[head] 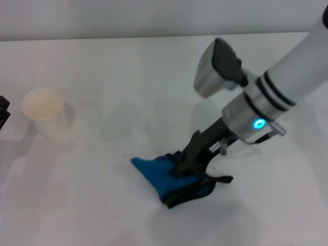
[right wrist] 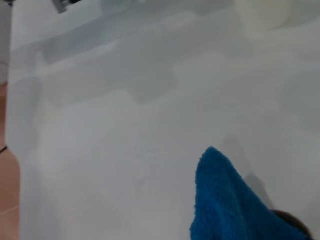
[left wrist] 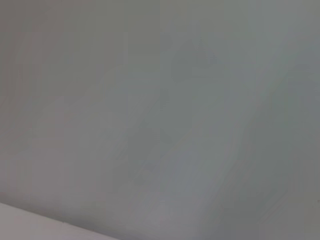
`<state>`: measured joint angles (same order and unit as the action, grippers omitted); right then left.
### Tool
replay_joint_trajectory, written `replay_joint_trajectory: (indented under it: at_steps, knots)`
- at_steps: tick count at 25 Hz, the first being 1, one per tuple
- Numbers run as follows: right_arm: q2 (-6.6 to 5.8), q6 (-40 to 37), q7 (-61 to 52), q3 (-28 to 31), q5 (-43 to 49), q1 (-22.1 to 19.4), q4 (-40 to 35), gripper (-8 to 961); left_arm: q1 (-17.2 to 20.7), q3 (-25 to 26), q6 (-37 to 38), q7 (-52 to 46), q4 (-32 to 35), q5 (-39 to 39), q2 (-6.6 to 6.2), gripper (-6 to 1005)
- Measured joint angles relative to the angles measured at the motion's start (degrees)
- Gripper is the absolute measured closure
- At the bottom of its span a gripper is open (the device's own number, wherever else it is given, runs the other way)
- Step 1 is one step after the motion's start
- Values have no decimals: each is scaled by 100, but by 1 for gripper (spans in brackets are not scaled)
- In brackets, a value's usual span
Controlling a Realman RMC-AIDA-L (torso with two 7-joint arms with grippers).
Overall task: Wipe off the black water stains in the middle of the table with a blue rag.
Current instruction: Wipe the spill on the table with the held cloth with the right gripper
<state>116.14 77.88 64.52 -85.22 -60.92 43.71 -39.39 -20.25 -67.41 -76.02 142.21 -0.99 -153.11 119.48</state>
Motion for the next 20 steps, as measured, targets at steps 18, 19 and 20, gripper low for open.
replay_joint_trajectory:
  at_steps: [18,19,20]
  knots:
    - [-3,-1265,100,-667,-580,-127,408,865,-76,0,17,-1,3,5,-4,108]
    - [-8,-1334,101,-666,-617,-146,408,865,-76,0,17,-1,3,5,-4,108]
    - [-9,-1407,100,-666,-635,-160,401,865,-76,-9,17,-1,3,12,-4,108]
